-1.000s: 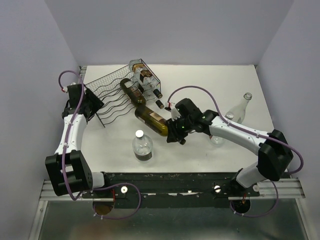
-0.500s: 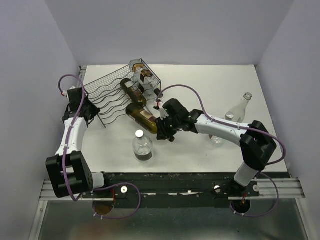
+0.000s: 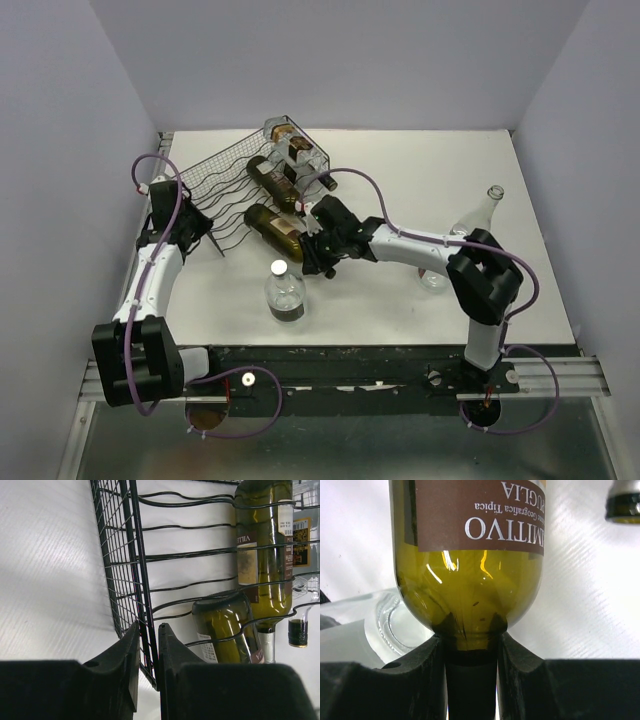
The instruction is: Put the wine bottle on the wine rack
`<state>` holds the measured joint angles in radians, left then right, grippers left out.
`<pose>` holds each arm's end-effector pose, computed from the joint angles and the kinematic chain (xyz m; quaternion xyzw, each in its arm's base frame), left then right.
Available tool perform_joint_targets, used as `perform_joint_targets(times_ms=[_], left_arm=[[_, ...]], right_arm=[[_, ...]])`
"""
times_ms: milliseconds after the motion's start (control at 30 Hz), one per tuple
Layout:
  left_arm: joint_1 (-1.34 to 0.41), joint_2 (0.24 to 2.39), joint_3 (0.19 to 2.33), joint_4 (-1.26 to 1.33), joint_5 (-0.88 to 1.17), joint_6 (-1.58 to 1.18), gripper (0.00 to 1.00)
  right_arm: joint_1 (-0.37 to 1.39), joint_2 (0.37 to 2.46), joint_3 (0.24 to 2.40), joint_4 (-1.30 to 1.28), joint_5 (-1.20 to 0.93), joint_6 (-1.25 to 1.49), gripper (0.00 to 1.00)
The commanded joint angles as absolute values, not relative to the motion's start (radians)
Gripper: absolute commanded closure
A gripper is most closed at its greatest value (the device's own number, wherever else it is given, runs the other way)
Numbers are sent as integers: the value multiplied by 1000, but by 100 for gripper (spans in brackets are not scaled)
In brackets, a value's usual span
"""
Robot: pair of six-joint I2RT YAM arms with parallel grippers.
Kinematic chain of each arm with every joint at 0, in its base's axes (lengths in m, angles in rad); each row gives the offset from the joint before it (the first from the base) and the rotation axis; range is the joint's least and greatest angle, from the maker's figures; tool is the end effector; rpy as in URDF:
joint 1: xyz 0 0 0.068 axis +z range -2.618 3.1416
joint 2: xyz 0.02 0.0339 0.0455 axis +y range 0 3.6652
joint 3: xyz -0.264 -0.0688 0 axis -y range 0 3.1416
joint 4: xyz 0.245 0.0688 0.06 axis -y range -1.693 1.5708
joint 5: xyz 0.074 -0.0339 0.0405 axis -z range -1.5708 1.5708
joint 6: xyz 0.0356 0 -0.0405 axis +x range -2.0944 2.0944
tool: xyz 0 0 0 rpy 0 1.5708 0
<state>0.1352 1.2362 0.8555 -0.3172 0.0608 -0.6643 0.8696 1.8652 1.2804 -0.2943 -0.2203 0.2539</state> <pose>0.2648 0.0338 0.2571 -0.3407 0.8394 -0.1371 0.4006 0.2543 0.3132 0.1972 -0.3189 0.8798 0.2670 0.2301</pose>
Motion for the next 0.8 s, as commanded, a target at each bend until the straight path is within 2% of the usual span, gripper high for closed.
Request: perform_joint_targets(times_ms=[0,133,367,767], left_arm=[[69,1239,841,-175,269,-744,81],[64,1221,828,-183,245,-750,80],[66,1195,812,-183,207,-767,67],[64,1186,792,-175,176,-770,66]], right_arm=[[877,1891,1373,-92,-204,245,99],[876,1956,1408,-25,-193,279,99],[876,2054,1505,29,-123,301,100],[876,2209,1661,37,-58,330,99]])
